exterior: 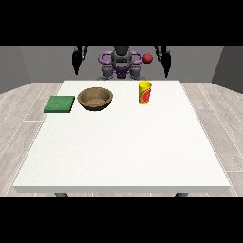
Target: Pick the cup and pour the ball into the bowl, then pick the bowl and place it on the pad
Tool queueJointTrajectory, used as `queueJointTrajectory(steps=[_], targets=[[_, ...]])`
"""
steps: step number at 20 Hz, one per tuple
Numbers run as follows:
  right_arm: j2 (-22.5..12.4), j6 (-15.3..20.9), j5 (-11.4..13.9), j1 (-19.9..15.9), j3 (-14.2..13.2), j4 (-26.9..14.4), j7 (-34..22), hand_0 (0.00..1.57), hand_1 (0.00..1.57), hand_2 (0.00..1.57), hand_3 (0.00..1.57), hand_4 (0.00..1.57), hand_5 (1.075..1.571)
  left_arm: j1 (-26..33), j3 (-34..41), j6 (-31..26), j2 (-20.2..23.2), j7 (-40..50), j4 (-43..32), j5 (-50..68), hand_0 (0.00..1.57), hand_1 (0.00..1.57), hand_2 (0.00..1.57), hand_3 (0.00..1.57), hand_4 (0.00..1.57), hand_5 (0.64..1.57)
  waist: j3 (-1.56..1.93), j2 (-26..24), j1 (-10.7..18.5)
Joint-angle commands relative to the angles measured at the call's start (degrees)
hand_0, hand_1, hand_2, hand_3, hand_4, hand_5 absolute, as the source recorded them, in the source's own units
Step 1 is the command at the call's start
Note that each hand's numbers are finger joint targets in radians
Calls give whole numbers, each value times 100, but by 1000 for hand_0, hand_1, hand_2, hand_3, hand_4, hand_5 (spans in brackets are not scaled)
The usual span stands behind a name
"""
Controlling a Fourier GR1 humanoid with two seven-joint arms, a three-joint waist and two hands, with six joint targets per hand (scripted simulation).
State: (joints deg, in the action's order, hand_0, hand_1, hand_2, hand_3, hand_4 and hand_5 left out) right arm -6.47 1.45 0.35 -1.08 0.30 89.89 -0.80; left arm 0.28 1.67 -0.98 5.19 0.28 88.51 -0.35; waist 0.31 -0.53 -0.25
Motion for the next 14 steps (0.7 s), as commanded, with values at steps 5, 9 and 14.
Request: queueJointTrajectory(steps=[5,9,14], targets=[[-230,-39,-72,-91,-84,545,-547,0,0,0,0,0,1569,-130,50,-78,255,494,587,59,0,0,0,0,0,1557,-18,-1481,-51],[-655,-841,-1286,-31,-851,538,-810,0,0,0,0,0,1570,-513,441,-34,-1,1105,1052,943,0,0,0,0,0,1557,-30,-1166,-38],[-1060,-1327,-1725,-27,-1418,656,-569,0,0,0,0,0,1570,-203,797,-368,212,215,964,1052,0,0,0,0,0,1547,-32,-549,-79]])
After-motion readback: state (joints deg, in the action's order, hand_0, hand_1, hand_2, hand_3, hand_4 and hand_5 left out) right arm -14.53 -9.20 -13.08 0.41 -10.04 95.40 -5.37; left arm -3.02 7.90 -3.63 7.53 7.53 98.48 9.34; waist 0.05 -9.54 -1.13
